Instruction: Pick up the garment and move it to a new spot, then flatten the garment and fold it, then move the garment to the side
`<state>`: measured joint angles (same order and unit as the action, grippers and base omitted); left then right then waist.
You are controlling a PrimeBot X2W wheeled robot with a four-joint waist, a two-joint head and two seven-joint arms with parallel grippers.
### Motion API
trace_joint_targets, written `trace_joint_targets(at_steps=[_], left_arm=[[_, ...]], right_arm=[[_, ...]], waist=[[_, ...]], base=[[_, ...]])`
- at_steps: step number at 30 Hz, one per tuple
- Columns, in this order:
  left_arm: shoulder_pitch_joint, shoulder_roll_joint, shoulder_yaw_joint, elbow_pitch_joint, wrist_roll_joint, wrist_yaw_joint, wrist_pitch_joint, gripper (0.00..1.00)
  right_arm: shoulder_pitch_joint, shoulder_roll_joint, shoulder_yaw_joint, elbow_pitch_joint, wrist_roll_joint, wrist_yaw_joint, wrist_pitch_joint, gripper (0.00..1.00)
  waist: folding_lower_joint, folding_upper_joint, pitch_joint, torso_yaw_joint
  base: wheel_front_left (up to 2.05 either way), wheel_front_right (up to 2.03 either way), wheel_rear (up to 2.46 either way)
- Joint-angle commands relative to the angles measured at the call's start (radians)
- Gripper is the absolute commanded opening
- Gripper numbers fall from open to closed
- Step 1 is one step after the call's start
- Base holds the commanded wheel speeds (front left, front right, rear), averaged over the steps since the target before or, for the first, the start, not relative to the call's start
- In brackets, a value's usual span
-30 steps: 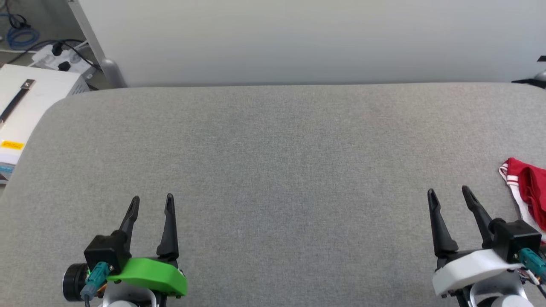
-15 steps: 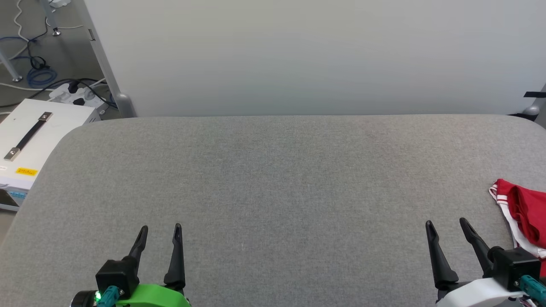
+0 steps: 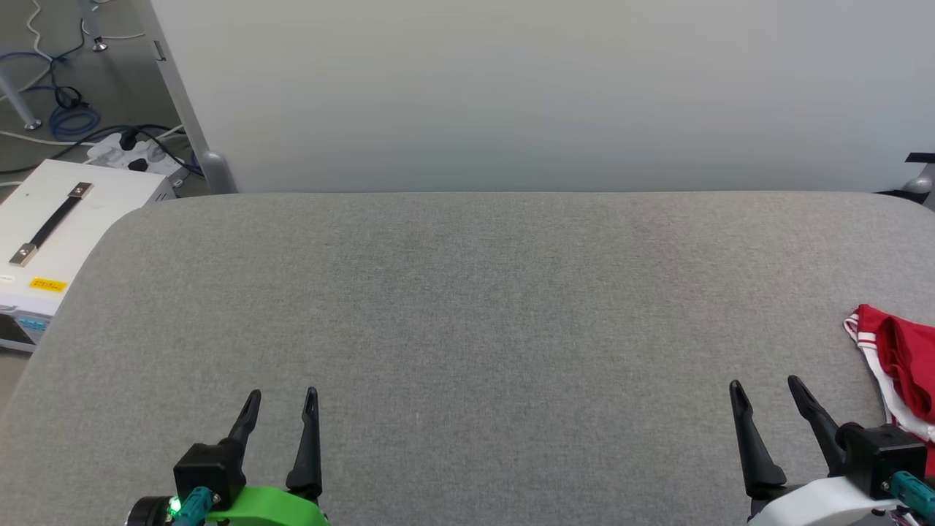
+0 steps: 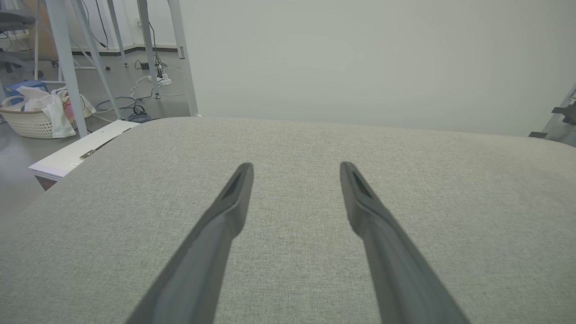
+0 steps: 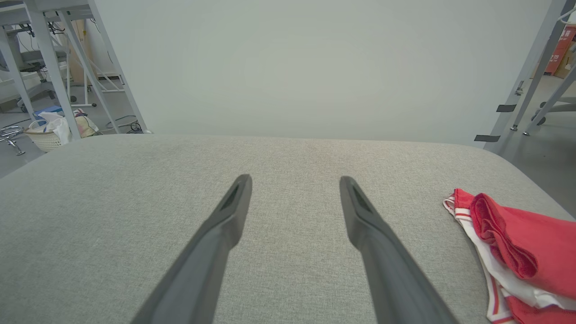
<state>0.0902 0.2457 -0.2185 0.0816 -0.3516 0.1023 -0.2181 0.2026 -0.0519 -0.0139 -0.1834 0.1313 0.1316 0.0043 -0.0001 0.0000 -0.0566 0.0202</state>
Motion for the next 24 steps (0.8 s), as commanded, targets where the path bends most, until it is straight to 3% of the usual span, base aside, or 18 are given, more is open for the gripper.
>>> trace_joint_targets(at_steps=[1, 12, 13, 24], left_arm=[[-0.024, 0.003, -0.001, 0.002, 0.002, -0.003, -0.004, 1.0], [-0.052, 0.004, -0.007, 0.008, 0.003, -0.004, -0.014, 1.0], [-0.035, 0.001, -0.005, 0.006, 0.0, -0.002, -0.007, 0.0], [-0.037, -0.011, 0.009, 0.001, 0.021, -0.007, 0.008, 0.0]], right_arm=[[-0.003, 0.002, 0.002, -0.006, 0.006, -0.001, -0.001, 1.0], [-0.015, 0.002, 0.004, -0.004, 0.013, -0.001, -0.006, 1.0], [-0.002, 0.0, 0.003, -0.001, 0.007, 0.0, 0.0, 0.0], [-0.013, 0.0, 0.003, 0.011, -0.001, 0.0, 0.0, 0.0]], waist=[[0.0001, 0.0, 0.003, -0.002], [0.0001, 0.0, 0.034, -0.012], [0.0001, 0.0, 0.031, -0.01], [0.0001, 0.0, 0.035, -0.012]], base=[[0.0, 0.0, 0.0], [0.0, 0.0, 0.0], [0.0, 0.0, 0.0], [0.0, 0.0, 0.0]])
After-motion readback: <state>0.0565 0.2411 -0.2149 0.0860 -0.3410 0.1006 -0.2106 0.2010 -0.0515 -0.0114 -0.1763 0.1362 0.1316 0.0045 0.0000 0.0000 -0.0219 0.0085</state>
